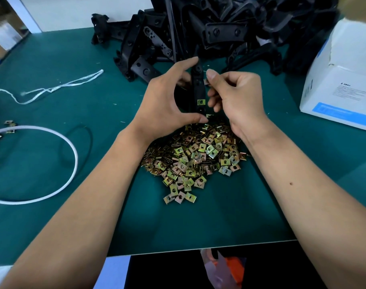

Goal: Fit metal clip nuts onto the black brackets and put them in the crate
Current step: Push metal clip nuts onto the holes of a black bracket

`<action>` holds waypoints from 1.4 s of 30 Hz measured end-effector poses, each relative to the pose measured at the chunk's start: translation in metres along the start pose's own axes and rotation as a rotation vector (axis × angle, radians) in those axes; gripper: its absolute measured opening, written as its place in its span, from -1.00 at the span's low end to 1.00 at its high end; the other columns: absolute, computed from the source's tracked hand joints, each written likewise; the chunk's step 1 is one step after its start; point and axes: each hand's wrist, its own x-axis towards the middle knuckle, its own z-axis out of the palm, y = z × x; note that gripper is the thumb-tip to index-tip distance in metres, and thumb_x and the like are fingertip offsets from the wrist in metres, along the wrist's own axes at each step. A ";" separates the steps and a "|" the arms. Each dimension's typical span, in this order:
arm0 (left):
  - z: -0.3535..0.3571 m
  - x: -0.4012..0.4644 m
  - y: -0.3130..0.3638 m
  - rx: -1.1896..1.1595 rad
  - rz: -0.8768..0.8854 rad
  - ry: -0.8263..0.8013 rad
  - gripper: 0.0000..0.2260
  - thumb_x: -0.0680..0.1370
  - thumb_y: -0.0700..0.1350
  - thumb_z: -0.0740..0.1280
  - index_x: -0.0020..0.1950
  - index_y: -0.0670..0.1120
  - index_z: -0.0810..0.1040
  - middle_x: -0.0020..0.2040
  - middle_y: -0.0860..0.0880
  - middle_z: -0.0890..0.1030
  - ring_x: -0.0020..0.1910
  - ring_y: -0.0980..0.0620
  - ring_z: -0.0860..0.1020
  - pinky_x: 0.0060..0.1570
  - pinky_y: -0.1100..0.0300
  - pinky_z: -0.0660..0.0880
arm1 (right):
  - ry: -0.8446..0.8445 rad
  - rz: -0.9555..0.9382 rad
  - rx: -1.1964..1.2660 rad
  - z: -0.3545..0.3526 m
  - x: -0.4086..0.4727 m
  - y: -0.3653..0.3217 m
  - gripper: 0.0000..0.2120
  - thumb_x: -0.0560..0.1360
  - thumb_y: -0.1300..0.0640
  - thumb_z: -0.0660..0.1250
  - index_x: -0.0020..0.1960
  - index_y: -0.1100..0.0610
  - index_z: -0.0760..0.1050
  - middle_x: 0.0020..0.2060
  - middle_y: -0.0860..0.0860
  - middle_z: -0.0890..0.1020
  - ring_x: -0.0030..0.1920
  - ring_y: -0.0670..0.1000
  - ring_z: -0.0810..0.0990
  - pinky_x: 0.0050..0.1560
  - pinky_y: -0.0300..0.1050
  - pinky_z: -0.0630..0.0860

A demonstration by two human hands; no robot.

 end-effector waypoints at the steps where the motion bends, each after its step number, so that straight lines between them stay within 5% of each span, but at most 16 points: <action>1: 0.000 0.000 0.000 -0.005 -0.002 -0.003 -0.02 0.25 0.07 0.70 0.56 -0.14 0.35 0.10 0.08 0.60 0.17 0.10 0.58 0.32 0.06 0.49 | 0.000 -0.005 0.001 0.000 0.000 0.000 -0.77 0.58 0.11 0.46 -0.19 0.23 0.63 -0.45 0.01 0.61 -0.52 -0.02 0.55 -0.54 -0.20 0.41; 11: 0.005 -0.001 0.004 -0.048 -0.042 -0.003 -0.02 0.25 0.09 0.69 0.57 -0.13 0.35 0.14 -0.02 0.63 0.19 0.06 0.59 0.36 0.06 0.47 | 0.034 -0.042 -0.064 0.007 -0.004 0.001 -0.69 0.56 0.05 0.48 -0.34 0.08 0.59 -0.53 -0.04 0.52 -0.56 -0.06 0.41 -0.56 -0.24 0.32; 21: 0.001 -0.001 0.002 -0.021 -0.072 0.030 0.01 0.22 0.08 0.71 0.57 -0.13 0.36 0.17 -0.01 0.65 0.20 0.04 0.60 0.35 0.05 0.49 | -0.070 -0.073 -0.123 0.003 -0.006 -0.004 -0.73 0.62 0.08 0.38 -0.19 0.20 0.65 -0.46 -0.02 0.54 -0.49 -0.05 0.43 -0.50 -0.25 0.34; 28: -0.010 0.002 0.000 0.143 -0.014 0.021 0.01 0.22 0.17 0.69 0.58 -0.06 0.37 0.15 0.08 0.60 0.12 0.18 0.54 0.22 0.48 0.34 | 0.045 0.037 -0.019 0.005 -0.005 -0.006 -0.85 0.57 0.19 0.43 -0.17 0.17 0.64 -0.50 -0.10 0.47 -0.47 -0.07 0.39 -0.51 -0.26 0.29; 33: -0.030 -0.001 -0.012 0.073 -0.122 0.123 -0.01 0.23 0.14 0.70 0.58 -0.04 0.37 0.17 0.04 0.61 0.15 0.11 0.58 0.30 0.28 0.46 | -0.015 0.041 -0.060 -0.001 0.002 -0.006 -0.85 0.60 0.06 0.41 -0.06 0.12 0.66 -0.41 -0.09 0.55 -0.42 -0.10 0.47 -0.50 -0.25 0.32; 36: -0.024 -0.001 -0.006 0.056 -0.092 0.052 -0.01 0.23 0.10 0.71 0.57 -0.05 0.37 0.16 0.04 0.63 0.18 0.10 0.59 0.35 0.12 0.48 | -0.109 -0.021 -0.147 0.013 -0.001 -0.005 -0.84 0.57 -0.03 0.44 -0.10 0.03 0.68 -0.40 -0.11 0.56 -0.38 -0.09 0.49 -0.44 -0.22 0.40; 42: -0.021 0.000 -0.004 0.078 -0.046 0.002 0.00 0.21 0.10 0.72 0.57 -0.06 0.39 0.15 0.06 0.63 0.14 0.15 0.58 0.30 0.18 0.48 | -0.114 0.033 -0.117 0.019 0.003 -0.007 -0.80 0.56 0.07 0.48 -0.23 0.10 0.66 -0.41 0.05 0.47 -0.41 -0.03 0.40 -0.44 -0.18 0.34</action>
